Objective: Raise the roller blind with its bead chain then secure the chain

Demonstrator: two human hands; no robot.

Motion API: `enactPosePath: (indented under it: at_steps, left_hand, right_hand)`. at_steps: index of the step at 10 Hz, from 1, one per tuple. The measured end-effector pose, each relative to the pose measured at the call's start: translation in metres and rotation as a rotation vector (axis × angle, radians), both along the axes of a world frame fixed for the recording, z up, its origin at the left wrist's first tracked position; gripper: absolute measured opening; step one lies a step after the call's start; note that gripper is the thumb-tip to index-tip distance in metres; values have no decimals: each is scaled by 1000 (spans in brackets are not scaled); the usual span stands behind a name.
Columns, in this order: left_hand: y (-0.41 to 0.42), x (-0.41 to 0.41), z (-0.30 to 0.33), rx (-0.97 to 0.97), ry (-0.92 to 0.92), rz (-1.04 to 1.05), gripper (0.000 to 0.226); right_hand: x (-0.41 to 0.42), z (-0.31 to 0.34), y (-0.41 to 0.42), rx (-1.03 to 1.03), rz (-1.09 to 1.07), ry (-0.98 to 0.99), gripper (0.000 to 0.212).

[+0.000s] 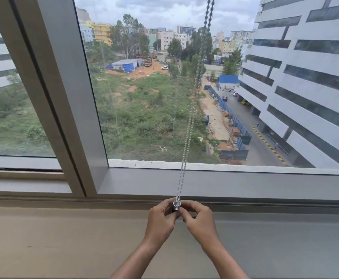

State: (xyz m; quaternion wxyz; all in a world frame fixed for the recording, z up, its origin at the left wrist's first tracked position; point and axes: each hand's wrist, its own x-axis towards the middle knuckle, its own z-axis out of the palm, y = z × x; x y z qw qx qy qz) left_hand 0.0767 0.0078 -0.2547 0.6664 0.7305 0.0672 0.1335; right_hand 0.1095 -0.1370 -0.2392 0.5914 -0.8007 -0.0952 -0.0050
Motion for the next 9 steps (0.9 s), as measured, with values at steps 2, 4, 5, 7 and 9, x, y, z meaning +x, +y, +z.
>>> enactPosePath:
  at_steps: [2,4,5,7,9]
  left_hand:
    - [0,-3,1,-8,15,6,43]
    - [1,-6,2,-3,10,-14,41]
    - [0,-10,4,2,5,-19,47]
    - [-2,-20,10,94,4,-7,56]
    - [-5,-38,14,294,32,53,77]
  right_hand:
    - [-3,1,0,0,-10,-16,25]
    - [-8,6,-1,-17,-9,-17,24]
    - [-11,8,-2,-14,1,-7,23]
    - [-16,12,-7,-18,-8,6,20]
    - [-23,6,-18,-74,-59,-69,22]
